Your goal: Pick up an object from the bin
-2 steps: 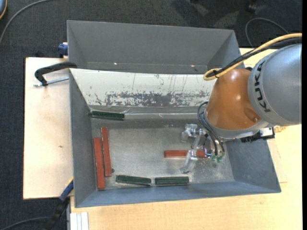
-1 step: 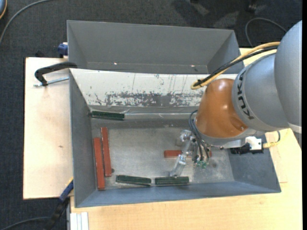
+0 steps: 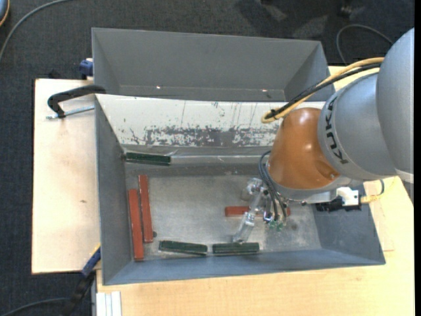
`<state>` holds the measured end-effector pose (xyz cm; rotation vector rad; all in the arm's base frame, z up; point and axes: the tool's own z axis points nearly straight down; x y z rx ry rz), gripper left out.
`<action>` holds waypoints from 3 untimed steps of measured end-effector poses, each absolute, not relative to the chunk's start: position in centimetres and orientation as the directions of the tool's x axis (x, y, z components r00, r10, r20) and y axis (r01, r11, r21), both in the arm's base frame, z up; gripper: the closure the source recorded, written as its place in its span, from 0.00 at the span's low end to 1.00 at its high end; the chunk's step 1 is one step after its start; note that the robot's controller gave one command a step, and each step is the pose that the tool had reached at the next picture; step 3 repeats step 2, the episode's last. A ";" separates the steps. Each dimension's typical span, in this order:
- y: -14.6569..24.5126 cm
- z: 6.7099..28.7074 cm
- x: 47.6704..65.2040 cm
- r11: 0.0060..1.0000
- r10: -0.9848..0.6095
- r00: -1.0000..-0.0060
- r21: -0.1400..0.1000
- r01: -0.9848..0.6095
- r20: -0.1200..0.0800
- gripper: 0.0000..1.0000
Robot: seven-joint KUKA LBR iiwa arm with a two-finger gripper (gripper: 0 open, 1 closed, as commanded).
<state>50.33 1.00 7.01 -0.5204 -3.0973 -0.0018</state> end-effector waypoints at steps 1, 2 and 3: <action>1.0 7.0 50.3 0.945 0.326 -0.945 0.001 0.326 0.000 1.00; 1.1 11.6 50.5 0.946 0.325 -0.946 0.004 0.325 -0.008 1.00; 1.1 11.6 50.5 0.946 0.325 -0.946 0.004 0.325 -0.008 1.00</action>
Offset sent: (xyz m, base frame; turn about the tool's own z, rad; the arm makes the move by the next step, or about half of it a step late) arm 0.0000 0.0000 0.0000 0.0000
